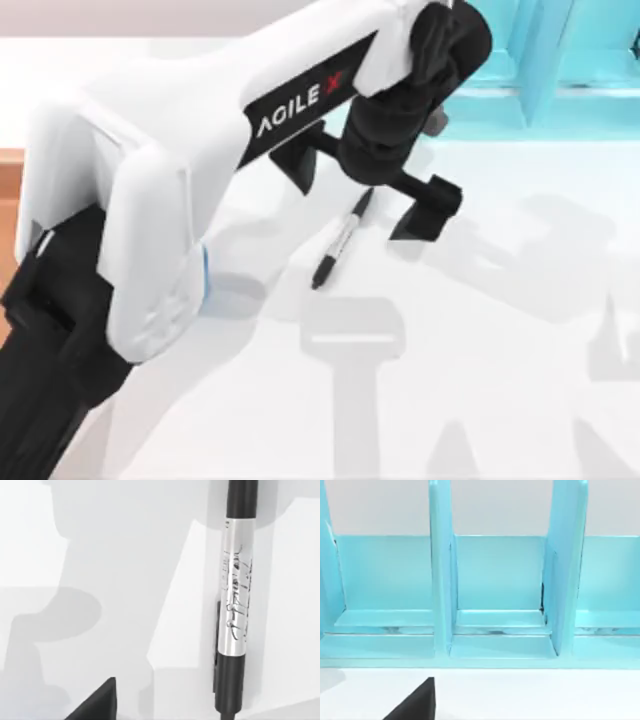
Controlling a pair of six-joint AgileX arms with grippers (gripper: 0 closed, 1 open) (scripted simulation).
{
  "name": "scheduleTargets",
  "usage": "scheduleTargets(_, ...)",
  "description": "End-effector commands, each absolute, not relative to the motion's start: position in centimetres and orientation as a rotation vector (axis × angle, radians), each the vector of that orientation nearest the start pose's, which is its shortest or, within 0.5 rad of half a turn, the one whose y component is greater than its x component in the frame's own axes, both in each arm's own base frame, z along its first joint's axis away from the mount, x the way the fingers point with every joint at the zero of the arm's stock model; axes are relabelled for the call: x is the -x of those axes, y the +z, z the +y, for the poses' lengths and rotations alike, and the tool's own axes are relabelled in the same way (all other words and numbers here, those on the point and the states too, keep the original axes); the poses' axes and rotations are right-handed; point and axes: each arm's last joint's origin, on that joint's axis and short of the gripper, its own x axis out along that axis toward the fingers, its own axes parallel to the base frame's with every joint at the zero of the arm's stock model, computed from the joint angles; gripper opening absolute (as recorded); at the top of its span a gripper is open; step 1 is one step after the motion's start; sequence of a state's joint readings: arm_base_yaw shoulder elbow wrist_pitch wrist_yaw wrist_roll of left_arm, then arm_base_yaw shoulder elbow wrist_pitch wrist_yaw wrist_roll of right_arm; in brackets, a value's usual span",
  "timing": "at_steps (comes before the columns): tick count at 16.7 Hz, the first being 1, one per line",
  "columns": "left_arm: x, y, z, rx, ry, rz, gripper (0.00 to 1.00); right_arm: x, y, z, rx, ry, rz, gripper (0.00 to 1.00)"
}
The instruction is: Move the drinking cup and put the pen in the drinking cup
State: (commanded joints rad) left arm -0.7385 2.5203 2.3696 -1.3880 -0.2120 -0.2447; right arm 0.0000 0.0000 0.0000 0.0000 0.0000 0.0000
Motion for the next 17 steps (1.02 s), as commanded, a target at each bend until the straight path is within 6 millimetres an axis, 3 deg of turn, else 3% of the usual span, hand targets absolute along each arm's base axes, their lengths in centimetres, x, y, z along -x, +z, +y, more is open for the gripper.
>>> scheduleTargets(3,-37.9,16.2,-32.3,-0.507,-0.231,1.396,1.00,-10.6,16.0,-0.1,0.000,0.000,0.000,1.00)
scheduleTargets(10,-39.1,9.1,-31.3,-0.507,-0.231,1.396,1.00,-10.6,16.0,-0.1,0.000,0.000,0.000,1.00)
scheduleTargets(16,-39.1,8.2,-31.1,-0.507,-0.230,1.396,1.00,-10.6,16.0,-0.1,0.000,0.000,0.000,1.00)
scheduleTargets(17,-39.1,8.2,-31.1,-0.507,-0.230,1.396,0.92,-10.6,16.0,-0.1,0.000,0.000,0.000,1.00)
